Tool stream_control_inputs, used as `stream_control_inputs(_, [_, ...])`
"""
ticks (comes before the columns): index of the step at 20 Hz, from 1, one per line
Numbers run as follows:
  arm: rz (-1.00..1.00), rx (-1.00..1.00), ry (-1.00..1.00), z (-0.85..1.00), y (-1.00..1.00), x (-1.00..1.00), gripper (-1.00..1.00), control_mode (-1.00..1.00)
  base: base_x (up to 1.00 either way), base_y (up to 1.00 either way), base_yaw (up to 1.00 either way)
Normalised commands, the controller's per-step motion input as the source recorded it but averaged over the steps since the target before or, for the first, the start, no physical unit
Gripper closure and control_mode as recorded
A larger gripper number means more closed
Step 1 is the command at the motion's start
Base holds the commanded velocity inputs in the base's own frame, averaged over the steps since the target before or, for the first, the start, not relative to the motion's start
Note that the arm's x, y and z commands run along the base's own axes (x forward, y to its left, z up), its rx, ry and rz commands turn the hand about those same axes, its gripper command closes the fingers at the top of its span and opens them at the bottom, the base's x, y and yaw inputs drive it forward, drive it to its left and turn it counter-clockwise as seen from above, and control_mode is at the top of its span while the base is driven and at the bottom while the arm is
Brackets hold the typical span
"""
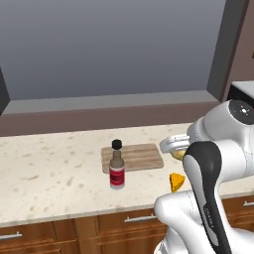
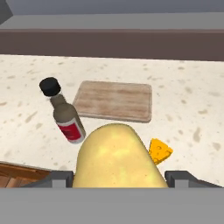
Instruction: Retrieve the reheated potato from the microwave, then place the potato, cheese, and condiment on the cutting board.
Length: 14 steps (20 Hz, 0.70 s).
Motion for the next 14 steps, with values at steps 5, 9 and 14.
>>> stream_control_inputs(5, [0.00, 0.00, 0.00, 0.00, 0.00, 0.00, 1.00, 1.00, 0.00, 0.00, 0.00])
stream_control_inputs(9, [0.00, 0.00, 0.00, 0.00, 0.00, 0.00, 1.00, -1.00, 0.00, 0.00, 0.00])
stream_control_inputs(14, [0.00, 0.00, 0.00, 0.00, 0.00, 0.00, 1.00, -1.00, 0.00, 0.00, 0.00])
